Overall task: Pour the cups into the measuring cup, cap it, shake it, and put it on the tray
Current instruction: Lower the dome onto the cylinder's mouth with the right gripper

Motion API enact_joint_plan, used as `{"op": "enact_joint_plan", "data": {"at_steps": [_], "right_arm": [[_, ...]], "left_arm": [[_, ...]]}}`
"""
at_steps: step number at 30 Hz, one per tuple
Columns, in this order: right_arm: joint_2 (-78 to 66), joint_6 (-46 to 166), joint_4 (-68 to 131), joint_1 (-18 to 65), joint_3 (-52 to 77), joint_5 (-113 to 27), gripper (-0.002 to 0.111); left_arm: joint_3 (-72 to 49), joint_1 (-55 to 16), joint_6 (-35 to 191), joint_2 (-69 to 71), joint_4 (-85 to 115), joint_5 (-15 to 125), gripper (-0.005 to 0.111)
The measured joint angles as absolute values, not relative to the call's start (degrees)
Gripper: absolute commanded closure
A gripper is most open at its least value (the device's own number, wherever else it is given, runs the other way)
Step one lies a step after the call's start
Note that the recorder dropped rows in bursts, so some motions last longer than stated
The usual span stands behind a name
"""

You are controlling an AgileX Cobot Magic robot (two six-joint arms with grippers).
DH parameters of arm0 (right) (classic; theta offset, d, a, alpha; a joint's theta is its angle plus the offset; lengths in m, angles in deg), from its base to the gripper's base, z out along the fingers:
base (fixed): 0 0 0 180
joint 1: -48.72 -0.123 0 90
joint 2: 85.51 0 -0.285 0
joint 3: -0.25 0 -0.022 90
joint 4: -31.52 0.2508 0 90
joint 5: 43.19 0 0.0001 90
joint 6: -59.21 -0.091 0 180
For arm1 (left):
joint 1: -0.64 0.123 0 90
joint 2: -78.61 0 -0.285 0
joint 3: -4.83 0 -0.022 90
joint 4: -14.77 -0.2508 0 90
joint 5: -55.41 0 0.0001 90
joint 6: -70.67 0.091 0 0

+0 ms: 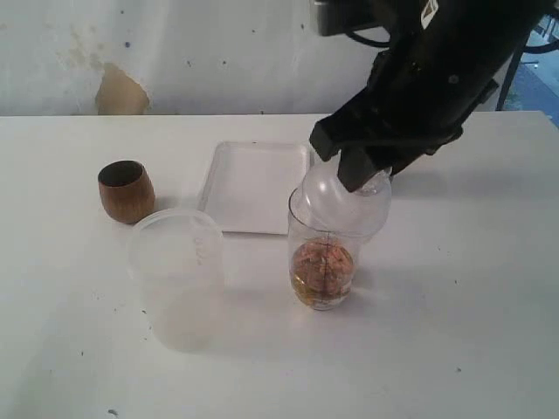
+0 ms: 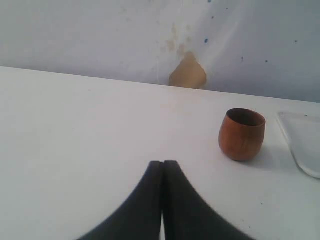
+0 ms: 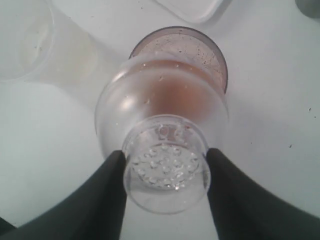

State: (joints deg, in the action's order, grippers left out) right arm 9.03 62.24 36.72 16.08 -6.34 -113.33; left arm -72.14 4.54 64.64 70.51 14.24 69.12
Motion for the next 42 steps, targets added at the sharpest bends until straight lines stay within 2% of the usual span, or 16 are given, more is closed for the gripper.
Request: {"op": "enact_joint_plan", "data": {"at_steps": [42], "right_arm": [[14.95,64.36,34.51,16.08,-9.41,-113.22,0.108]], "left_arm": [[-72.14,4.54,64.64,70.51,14.24,69.12,0.107]]}}
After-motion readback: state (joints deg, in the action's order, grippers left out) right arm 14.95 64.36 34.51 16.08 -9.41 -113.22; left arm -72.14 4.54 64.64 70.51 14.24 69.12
